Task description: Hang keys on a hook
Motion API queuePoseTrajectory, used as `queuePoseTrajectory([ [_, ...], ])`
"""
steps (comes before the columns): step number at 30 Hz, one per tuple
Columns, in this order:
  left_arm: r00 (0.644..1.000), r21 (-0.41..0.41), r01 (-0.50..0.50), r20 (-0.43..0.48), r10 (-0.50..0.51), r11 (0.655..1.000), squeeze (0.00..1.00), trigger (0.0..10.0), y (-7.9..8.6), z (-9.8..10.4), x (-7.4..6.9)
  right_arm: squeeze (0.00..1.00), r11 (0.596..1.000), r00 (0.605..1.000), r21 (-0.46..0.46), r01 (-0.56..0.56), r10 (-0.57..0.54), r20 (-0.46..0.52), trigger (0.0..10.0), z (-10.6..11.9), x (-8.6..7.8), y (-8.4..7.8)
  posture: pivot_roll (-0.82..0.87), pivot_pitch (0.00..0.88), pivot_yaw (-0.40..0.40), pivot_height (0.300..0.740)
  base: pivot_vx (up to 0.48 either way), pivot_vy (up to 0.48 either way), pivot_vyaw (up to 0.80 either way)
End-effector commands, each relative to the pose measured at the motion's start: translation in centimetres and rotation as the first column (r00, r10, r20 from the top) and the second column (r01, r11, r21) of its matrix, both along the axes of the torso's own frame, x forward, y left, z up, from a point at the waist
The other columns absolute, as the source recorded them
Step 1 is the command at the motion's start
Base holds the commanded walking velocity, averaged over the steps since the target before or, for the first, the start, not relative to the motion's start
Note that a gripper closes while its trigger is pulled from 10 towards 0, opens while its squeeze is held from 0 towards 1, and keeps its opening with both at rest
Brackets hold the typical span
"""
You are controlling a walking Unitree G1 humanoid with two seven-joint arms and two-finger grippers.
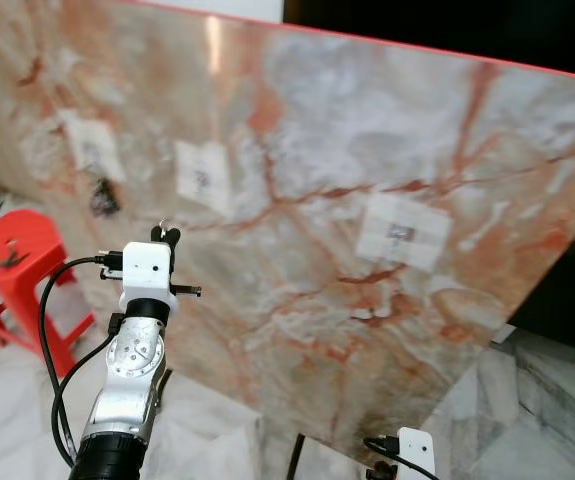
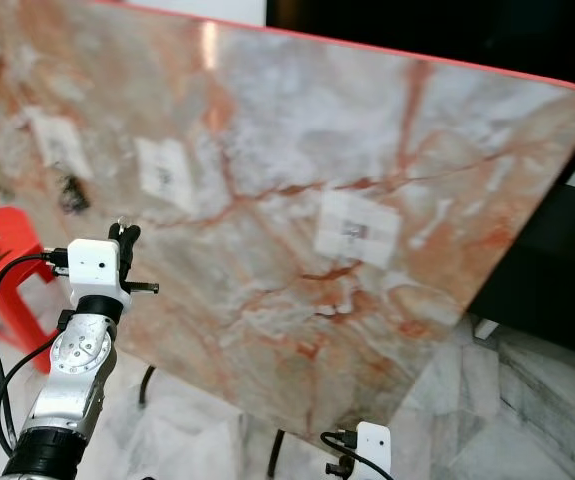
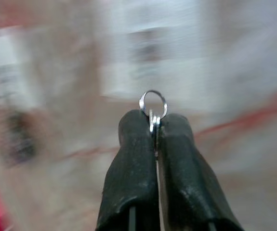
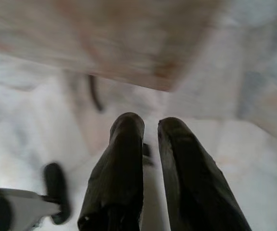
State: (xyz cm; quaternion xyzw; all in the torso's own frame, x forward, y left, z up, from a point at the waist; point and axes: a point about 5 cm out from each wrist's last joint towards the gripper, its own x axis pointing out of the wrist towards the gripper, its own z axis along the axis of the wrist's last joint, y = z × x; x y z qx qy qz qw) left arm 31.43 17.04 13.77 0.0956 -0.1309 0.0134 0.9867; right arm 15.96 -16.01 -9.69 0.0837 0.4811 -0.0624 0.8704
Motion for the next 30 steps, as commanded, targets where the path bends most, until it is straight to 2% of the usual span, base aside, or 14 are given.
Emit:
queuePoseTrajectory([
  [1,0.999,0.005,-0.024,0.033,0.024,1.0,0.0,10.0,0.9,0.8,0.1,0.0,1.0,1.0,0.011,-0.001,0.001,0.025,10.0,0.3,0.8,0.6,0.07,0.0,-0.084,0.74,0.33,0.0,0.0],
  [5,0.997,0.003,-0.053,0.053,0.052,0.999,0.0,10.0,1.2,1.0,0.0,0.0,1.0,1.0,0.011,-0.002,0.002,0.024,10.0,0.3,0.8,0.6,0.07,0.0,-0.084,0.74,0.287,0.0,0.0],
  [25,0.998,-0.001,-0.053,0.043,0.053,0.999,0.0,10.0,1.1,0.6,-0.7,0.0,1.0,1.0,0.002,-0.005,0.005,0.024,10.0,0.4,1.0,0.2,0.07,0.0,-0.096,0.74,0.0,0.0,0.0],
  [30,0.999,-0.009,-0.013,0.043,0.014,1.0,0.0,10.0,0.7,0.6,-0.9,0.0,1.0,1.0,0.003,-0.011,0.011,0.024,10.0,0.4,1.0,0.2,0.07,0.0,-0.098,0.74,0.0,0.0,0.0],
])
